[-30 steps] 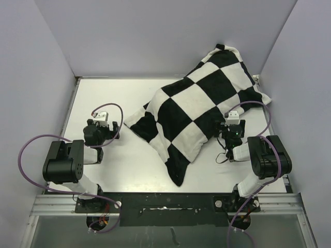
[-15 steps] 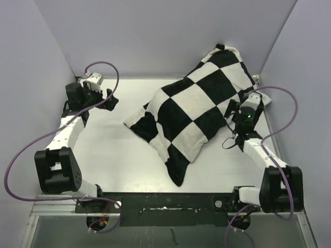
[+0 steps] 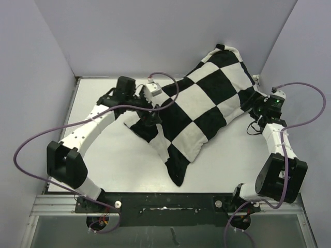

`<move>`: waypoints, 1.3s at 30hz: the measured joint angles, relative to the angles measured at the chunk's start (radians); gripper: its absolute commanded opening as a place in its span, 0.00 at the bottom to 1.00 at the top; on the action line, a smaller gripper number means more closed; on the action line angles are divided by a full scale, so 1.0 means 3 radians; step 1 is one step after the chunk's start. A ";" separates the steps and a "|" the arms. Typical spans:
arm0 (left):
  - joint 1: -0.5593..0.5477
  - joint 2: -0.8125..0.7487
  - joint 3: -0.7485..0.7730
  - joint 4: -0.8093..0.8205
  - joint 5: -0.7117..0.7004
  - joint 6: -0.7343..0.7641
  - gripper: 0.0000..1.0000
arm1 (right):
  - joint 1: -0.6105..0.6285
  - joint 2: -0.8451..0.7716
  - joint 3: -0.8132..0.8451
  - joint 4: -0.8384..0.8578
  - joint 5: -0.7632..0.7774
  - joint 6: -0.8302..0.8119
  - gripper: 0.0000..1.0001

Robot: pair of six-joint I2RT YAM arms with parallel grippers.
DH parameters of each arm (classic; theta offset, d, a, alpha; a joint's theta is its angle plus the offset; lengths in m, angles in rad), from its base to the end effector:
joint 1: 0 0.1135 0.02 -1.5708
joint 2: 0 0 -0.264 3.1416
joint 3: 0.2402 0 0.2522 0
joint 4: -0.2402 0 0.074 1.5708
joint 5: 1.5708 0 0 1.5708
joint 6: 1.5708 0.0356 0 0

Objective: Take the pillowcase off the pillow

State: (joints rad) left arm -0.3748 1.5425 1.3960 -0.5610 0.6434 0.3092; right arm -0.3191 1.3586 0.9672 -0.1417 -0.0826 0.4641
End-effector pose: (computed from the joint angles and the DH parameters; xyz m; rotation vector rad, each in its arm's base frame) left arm 0.3100 -0.1449 0.3344 1.0526 1.9529 -0.7636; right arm 0.2934 -0.0938 0.2780 0.7579 1.9656 0.1739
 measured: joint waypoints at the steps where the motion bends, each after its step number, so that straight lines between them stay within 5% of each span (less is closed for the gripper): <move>1: -0.0150 0.0092 0.0071 -0.0043 -0.0058 0.0033 0.98 | 0.0004 0.0052 0.0005 -0.0031 -0.0043 -0.0010 0.98; 14: -0.1027 0.1205 0.0902 0.0067 -0.0894 0.0240 0.95 | 0.0404 0.0975 0.0764 -0.0286 -0.0118 -0.0220 0.99; 18: -0.1052 0.1378 0.0902 0.0186 -0.1114 0.0324 0.66 | 0.0665 0.1202 0.0890 -0.0229 -0.0112 -0.0225 0.95; 22: -0.0980 0.1494 0.0884 0.0322 -0.1269 0.0356 0.19 | 0.0903 0.1386 0.0913 -0.0160 -0.0055 -0.0224 0.89; 26: -0.0746 0.1500 0.0661 0.0561 -0.1286 0.0289 0.00 | 0.1197 0.1455 0.0945 -0.0075 0.0090 -0.0242 0.84; 36: 0.0357 0.1150 0.0164 0.0988 -0.1361 0.0294 0.02 | 0.2299 0.1456 0.0954 0.0075 0.0298 -0.0268 0.80; 37: 0.0484 0.1125 0.0164 0.0988 -0.1356 0.0295 0.11 | 0.2416 0.1447 0.0954 0.0072 0.0284 -0.0266 0.81; 39: 0.0702 0.1104 0.0168 0.0978 -0.1342 0.0305 0.49 | 0.2600 0.1413 0.0954 0.0052 0.0237 -0.0264 0.85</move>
State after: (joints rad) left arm -0.1642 1.8736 1.4464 -0.2676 0.2409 0.4007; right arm 0.4610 1.7824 1.2533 -0.1261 -0.0116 0.3847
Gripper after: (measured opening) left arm 0.077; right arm 0.802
